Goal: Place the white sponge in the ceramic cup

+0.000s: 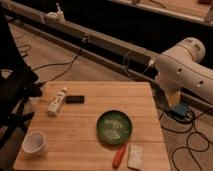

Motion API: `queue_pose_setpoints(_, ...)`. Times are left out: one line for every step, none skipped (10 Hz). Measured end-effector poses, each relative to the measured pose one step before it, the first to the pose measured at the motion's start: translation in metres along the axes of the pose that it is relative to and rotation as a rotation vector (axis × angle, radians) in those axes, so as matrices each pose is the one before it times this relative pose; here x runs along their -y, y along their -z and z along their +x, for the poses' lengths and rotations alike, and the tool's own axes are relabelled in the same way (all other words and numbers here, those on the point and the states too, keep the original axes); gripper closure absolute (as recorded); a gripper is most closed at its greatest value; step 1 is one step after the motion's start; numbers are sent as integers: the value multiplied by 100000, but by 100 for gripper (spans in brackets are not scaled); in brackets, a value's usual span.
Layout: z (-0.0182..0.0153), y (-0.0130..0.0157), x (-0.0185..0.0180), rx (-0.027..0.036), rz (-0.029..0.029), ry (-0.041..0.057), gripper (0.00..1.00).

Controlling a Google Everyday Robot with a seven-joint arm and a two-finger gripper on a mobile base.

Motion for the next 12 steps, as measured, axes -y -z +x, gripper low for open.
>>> queue_pose_setpoints(-18, 0, -5, 72, -18, -27, 20)
queue_pose_setpoints(30, 0, 7, -111, 29, 36, 20)
queue_pose_setpoints(-7, 2, 2, 18, 0, -4, 20)
queue_pose_setpoints(-32, 0, -7, 126, -31, -42, 20)
queue_pose_setpoints(9, 2, 5, -42, 14, 19, 20)
queue_pose_setpoints(24, 3, 7, -98, 28, 34, 20)
queue_pose_setpoints(-3, 14, 6, 1, 17, 5, 20)
queue_pose_setpoints(-20, 0, -8, 85, -26, -33, 20)
queue_pose_setpoints(17, 2, 11, -73, 30, 30, 20)
queue_pose_setpoints(18, 14, 28, -21, 56, 125, 20)
queue_pose_setpoints(-26, 21, 53, 202, 70, 602, 20)
queue_pose_setpoints(-271, -312, -168, 1268, -585, 1634, 20)
